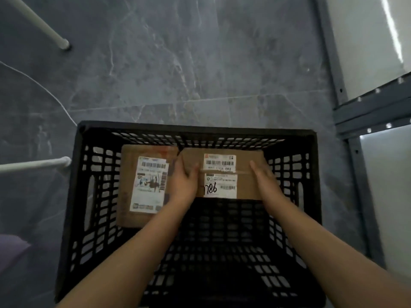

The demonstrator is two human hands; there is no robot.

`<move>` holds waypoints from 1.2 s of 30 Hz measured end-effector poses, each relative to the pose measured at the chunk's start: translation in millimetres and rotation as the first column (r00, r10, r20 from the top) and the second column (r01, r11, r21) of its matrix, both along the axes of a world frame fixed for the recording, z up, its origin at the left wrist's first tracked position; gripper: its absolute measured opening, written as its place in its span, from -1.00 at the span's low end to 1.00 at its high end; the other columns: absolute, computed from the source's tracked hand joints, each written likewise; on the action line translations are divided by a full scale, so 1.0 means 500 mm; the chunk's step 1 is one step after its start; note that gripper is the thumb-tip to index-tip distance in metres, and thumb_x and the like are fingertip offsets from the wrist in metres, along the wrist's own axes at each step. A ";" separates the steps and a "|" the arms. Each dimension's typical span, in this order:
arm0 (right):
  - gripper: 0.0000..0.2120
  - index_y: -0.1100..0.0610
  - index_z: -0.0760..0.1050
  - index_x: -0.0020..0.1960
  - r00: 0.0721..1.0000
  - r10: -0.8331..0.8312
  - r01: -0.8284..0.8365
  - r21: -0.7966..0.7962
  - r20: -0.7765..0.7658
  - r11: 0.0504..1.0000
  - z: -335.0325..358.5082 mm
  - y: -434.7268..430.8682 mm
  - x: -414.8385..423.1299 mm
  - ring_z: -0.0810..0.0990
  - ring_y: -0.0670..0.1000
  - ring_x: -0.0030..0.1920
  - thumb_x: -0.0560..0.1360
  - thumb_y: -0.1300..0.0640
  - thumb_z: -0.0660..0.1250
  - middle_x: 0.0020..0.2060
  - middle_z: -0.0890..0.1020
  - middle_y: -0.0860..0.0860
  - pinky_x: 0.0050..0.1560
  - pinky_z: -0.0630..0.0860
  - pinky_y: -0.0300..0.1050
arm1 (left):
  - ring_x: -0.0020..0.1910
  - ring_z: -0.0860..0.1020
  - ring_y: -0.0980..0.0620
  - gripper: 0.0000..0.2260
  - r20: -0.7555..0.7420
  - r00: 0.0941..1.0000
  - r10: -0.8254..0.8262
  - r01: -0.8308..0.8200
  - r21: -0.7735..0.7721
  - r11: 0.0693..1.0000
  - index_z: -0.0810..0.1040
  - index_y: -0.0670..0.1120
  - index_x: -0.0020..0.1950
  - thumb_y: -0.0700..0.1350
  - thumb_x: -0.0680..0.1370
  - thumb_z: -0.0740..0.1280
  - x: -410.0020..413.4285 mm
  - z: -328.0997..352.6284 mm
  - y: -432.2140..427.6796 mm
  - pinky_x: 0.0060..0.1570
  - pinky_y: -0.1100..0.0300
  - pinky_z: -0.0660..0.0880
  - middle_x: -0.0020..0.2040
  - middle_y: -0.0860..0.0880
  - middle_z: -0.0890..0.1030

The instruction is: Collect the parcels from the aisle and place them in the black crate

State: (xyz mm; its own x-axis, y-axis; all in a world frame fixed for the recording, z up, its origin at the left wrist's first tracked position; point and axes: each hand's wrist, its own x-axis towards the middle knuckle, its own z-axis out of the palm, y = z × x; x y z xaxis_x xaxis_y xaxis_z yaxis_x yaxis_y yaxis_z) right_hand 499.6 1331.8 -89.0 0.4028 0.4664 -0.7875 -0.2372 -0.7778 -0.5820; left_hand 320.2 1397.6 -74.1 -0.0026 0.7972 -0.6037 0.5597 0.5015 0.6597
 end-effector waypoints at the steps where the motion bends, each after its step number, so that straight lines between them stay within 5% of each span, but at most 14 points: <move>1: -0.52 -0.05 0.25 0.44 1.000 0.002 -0.003 0.035 0.024 0.999 -0.004 0.012 -0.005 0.49 -0.13 -0.09 0.55 -0.11 0.20 0.10 0.46 -0.09 -0.03 0.40 -0.19 | 0.38 0.38 -0.07 -0.54 -0.020 0.999 0.029 -0.028 0.056 0.998 0.23 -0.06 0.49 -0.03 0.61 0.21 0.007 0.001 0.007 0.23 0.26 0.27 0.42 -0.08 0.39; 4: -0.54 0.02 0.31 0.42 0.998 0.002 -0.008 0.101 0.060 0.995 -0.054 0.013 -0.013 0.55 -0.15 -0.02 0.56 -0.06 0.21 0.12 0.54 -0.04 -0.26 0.46 -0.40 | 0.34 0.41 -0.03 -0.59 -0.101 0.993 0.055 -0.038 0.161 0.986 0.27 -0.10 0.46 -0.09 0.61 0.20 0.025 -0.039 0.006 0.12 0.37 0.22 0.39 -0.07 0.42; 8: -0.53 0.06 0.29 0.42 0.997 0.007 -0.016 0.104 0.082 0.994 -0.067 0.001 -0.020 0.50 -0.27 -0.11 0.56 -0.04 0.21 0.12 0.53 -0.02 -0.37 0.40 -0.57 | 0.33 0.41 -0.05 -0.55 -0.131 0.991 -0.005 0.035 0.229 0.973 0.23 -0.15 0.48 -0.10 0.61 0.20 0.017 -0.066 -0.003 0.23 0.38 0.24 0.40 -0.12 0.39; 10: -0.51 0.05 0.25 0.44 0.994 0.032 -0.044 0.119 0.102 0.992 -0.063 -0.001 -0.027 0.48 -0.29 -0.10 0.56 -0.03 0.22 0.14 0.52 -0.01 -0.30 0.42 -0.56 | 0.34 0.41 -0.11 -0.52 -0.161 0.986 -0.029 0.069 0.251 0.965 0.18 -0.18 0.50 -0.11 0.61 0.19 0.010 -0.070 -0.012 0.35 0.18 0.31 0.42 -0.17 0.35; 15: -0.46 -0.05 0.11 0.49 0.990 0.073 -0.093 0.169 0.123 0.981 -0.062 0.006 -0.037 0.49 -0.19 0.00 0.56 -0.03 0.20 0.15 0.46 -0.08 -0.10 0.41 -0.42 | 0.52 0.11 -0.16 -0.57 -0.372 0.899 -0.233 0.366 0.341 0.866 0.17 -0.29 0.48 -0.30 0.61 0.14 -0.005 -0.083 -0.026 0.45 0.13 0.07 0.53 -0.24 0.09; 20: -0.45 -0.03 0.10 0.50 0.981 0.090 -0.118 0.162 0.171 0.980 -0.058 0.012 -0.039 0.48 -0.07 0.13 0.56 -0.06 0.19 0.28 0.45 0.02 0.12 0.42 -0.20 | 0.53 0.08 -0.13 -0.56 -0.341 0.894 -0.290 0.410 0.368 0.834 0.25 -0.28 0.45 -0.41 0.56 0.14 -0.006 -0.079 -0.014 0.49 -0.01 0.13 0.53 -0.19 0.12; 22: -0.40 0.00 0.05 0.51 0.971 0.148 -0.172 0.121 0.186 0.978 -0.042 0.017 -0.037 0.43 0.01 0.27 0.56 -0.10 0.18 0.37 0.39 0.04 0.22 0.37 -0.14 | 0.50 0.17 -0.07 -0.60 -0.269 0.908 -0.322 0.407 0.383 0.829 0.34 -0.22 0.42 -0.35 0.57 0.17 -0.006 -0.052 -0.007 0.47 0.12 0.14 0.51 -0.12 0.23; 25: -0.38 0.01 0.00 0.53 0.972 0.135 -0.157 0.107 0.190 0.982 0.027 0.021 -0.035 0.29 0.04 0.43 0.56 -0.08 0.18 0.47 0.26 0.03 0.26 0.27 -0.15 | 0.36 0.38 -0.05 -0.69 -0.170 0.938 -0.301 0.345 0.388 0.855 0.45 -0.20 0.33 -0.27 0.58 0.19 -0.016 0.034 0.006 0.25 0.38 0.20 0.36 -0.11 0.44; 30: -0.42 0.07 0.07 0.51 0.959 0.163 -0.187 0.088 0.231 0.978 0.232 0.006 -0.042 0.26 0.02 0.44 0.57 0.04 0.22 0.46 0.27 0.04 0.30 0.20 -0.19 | 0.15 0.50 0.10 -0.76 -0.043 0.989 -0.144 0.150 0.316 0.937 0.53 -0.09 0.20 -0.24 0.56 0.24 -0.059 0.264 0.026 0.22 0.22 0.40 0.17 -0.03 0.55; 33: -0.43 0.04 0.12 0.49 0.949 0.275 -0.291 0.089 0.156 0.953 0.440 -0.009 -0.051 0.35 0.02 0.38 0.55 0.10 0.26 0.39 0.38 0.03 0.35 0.29 -0.10 | 0.02 0.50 0.28 -0.79 0.036 0.985 -0.170 0.147 0.347 0.926 0.52 -0.04 0.14 -0.24 0.54 0.29 -0.074 0.492 0.043 0.15 0.32 0.43 0.16 -0.03 0.52; 36: -0.45 0.07 0.16 0.48 0.946 0.288 -0.308 0.138 0.151 0.941 0.661 0.008 -0.046 0.37 0.03 0.36 0.55 0.14 0.27 0.35 0.42 0.04 0.38 0.31 -0.01 | 0.12 0.55 0.06 -0.80 0.172 0.965 -0.197 0.155 0.229 0.961 0.49 0.15 0.04 -0.17 0.55 0.30 -0.061 0.713 0.061 0.17 0.11 0.50 0.14 -0.03 0.55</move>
